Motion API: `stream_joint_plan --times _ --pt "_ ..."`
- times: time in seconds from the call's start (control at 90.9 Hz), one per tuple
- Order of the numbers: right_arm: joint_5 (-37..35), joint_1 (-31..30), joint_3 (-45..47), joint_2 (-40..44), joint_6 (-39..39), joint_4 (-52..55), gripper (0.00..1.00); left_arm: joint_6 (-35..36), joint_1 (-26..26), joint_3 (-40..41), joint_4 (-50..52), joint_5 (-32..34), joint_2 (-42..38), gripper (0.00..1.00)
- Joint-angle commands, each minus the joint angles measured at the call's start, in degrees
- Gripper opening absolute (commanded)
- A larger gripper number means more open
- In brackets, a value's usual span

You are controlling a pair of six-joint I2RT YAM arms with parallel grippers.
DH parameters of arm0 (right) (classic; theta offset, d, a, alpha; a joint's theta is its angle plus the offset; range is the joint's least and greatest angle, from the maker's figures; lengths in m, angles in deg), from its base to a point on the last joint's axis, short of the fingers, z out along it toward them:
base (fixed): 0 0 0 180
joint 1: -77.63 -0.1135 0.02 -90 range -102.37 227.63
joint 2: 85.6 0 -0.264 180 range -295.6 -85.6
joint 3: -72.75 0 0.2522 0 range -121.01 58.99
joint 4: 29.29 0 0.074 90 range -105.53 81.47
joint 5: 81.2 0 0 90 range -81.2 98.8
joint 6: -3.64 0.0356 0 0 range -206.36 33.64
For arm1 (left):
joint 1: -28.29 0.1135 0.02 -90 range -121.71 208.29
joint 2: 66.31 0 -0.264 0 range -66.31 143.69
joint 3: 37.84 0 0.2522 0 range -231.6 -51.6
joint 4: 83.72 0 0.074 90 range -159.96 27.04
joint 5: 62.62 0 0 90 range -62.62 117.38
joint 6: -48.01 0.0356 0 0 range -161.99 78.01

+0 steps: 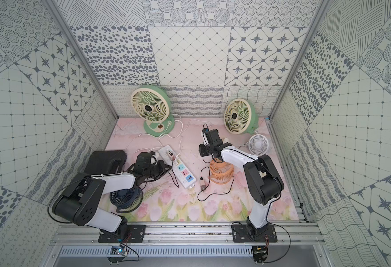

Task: Unplug the desk fan from the power strip
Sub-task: Place the plug at the center of the board.

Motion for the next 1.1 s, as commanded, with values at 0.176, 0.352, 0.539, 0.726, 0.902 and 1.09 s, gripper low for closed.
stream_joint_plan --times 0.176,0.352,0.539,0.726,0.902,1.09 --pt "1.0 0.5 -2.8 -3.4 0.9 2.7 0.28 3.3 2.3 0.2 4.4 1.2 -2.6 0.00" --pt "-0.3 0.6 -2.5 -1.6 0.2 2.9 0.37 3.1 2.5 -0.2 4.3 1.1 -2.6 0.00" --pt "-4.7 -1.0 -1.6 3.4 -2.4 3.0 0.42 3.4 2.6 -0.9 4.3 0.7 -2.4 0.00" --pt "-8.0 -5.9 -1.3 6.3 -8.5 2.6 0.44 3.6 2.8 -1.4 3.1 0.2 -1.5 0.00" --pt "-7.9 -11.0 -0.7 6.2 -14.2 0.0 0.45 3.8 4.0 -2.0 1.9 -1.3 -0.9 0.00" --pt "-1.9 -14.3 -0.4 3.6 -15.3 -4.0 0.44 4.3 5.0 -2.9 1.4 -2.0 -0.8 0.00"
